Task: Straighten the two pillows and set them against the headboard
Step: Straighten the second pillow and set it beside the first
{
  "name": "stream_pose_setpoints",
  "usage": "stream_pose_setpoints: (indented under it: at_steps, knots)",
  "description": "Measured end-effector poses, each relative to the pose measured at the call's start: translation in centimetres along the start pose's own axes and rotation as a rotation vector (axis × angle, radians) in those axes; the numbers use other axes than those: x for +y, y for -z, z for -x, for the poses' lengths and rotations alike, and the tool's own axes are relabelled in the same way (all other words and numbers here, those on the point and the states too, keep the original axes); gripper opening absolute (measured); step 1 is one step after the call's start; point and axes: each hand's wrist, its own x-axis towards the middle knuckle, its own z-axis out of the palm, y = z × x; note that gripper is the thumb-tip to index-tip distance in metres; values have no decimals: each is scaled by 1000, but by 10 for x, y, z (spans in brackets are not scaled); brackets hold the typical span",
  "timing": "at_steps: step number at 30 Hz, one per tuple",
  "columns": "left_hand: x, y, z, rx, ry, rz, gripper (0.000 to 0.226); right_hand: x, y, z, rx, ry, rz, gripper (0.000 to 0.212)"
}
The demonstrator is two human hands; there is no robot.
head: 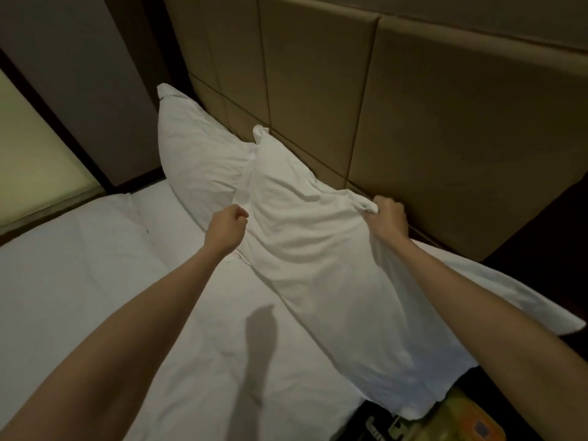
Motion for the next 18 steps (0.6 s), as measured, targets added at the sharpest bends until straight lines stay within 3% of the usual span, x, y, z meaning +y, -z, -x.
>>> stream_pose_setpoints:
  at_steps: [5, 8, 13, 18]
  knots:
    - [-12, -6, 15, -39, 61, -43, 31, 14, -14, 16, -251, 12, 126, 25]
    - [-15, -10, 23, -46, 68, -29, 31, 5, -2, 7, -236, 27, 133, 8]
    - [-16, -2, 26, -28, 74, -7, 31, -2, 16, -6, -21, 36, 22, 20]
    - [-23, 8, 34, -4, 94, -18, 28, 3, 6, 5, -168, 127, 253, 4]
